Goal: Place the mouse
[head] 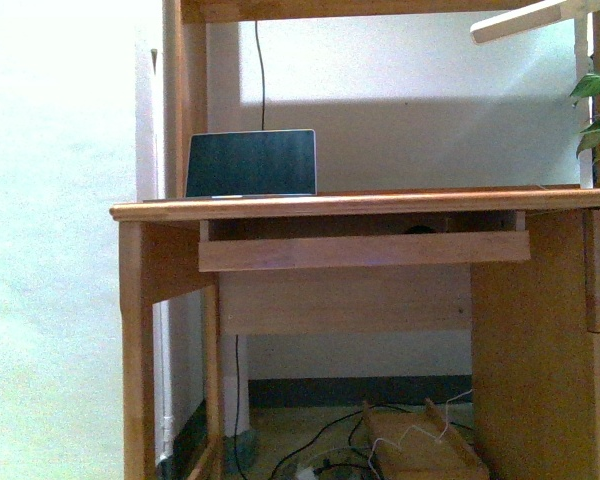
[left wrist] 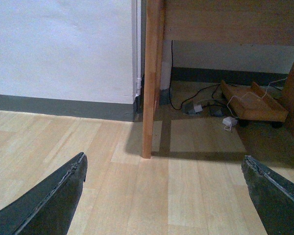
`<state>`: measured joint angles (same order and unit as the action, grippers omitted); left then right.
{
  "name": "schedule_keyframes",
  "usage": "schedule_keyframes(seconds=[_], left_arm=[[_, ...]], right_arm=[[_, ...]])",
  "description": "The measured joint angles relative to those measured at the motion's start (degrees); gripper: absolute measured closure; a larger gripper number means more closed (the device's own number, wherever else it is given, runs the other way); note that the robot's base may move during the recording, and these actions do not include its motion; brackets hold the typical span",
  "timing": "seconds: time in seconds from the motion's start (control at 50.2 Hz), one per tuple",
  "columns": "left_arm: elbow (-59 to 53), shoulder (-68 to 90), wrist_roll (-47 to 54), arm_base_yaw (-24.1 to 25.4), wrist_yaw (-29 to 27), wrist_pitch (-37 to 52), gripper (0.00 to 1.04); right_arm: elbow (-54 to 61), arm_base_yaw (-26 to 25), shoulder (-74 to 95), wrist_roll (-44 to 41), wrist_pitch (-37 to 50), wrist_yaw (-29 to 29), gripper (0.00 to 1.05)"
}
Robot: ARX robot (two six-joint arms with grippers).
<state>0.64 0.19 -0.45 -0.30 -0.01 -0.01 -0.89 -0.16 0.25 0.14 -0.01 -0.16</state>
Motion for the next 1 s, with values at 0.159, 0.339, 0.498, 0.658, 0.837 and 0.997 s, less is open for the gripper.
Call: schedule_keyframes(seconds=[0.159,0.339,0.498,0.658,0.837,0.997], left_arm=[[0.0,0.0,0.0,0.0,0.0,0.0,0.08],[0.0,0.0,0.0,0.0,0.0,0.0,0.08],[0.0,0.0,0.0,0.0,0.0,0.0,0.08],[0.0,0.0,0.0,0.0,0.0,0.0,0.08],[0.0,0.0,0.0,0.0,0.0,0.0,0.08],[0.0,0.0,0.0,0.0,0.0,0.0,0.08]], right_arm=[[0.0,0.0,0.0,0.0,0.0,0.0,0.07],[0.0,0.0,0.0,0.0,0.0,0.0,0.07],[0.0,0.0,0.0,0.0,0.0,0.0,0.07],[0.0,0.0,0.0,0.0,0.0,0.0,0.07],[0.0,0.0,0.0,0.0,0.0,0.0,0.07],[0.0,0.0,0.0,0.0,0.0,0.0,0.07]])
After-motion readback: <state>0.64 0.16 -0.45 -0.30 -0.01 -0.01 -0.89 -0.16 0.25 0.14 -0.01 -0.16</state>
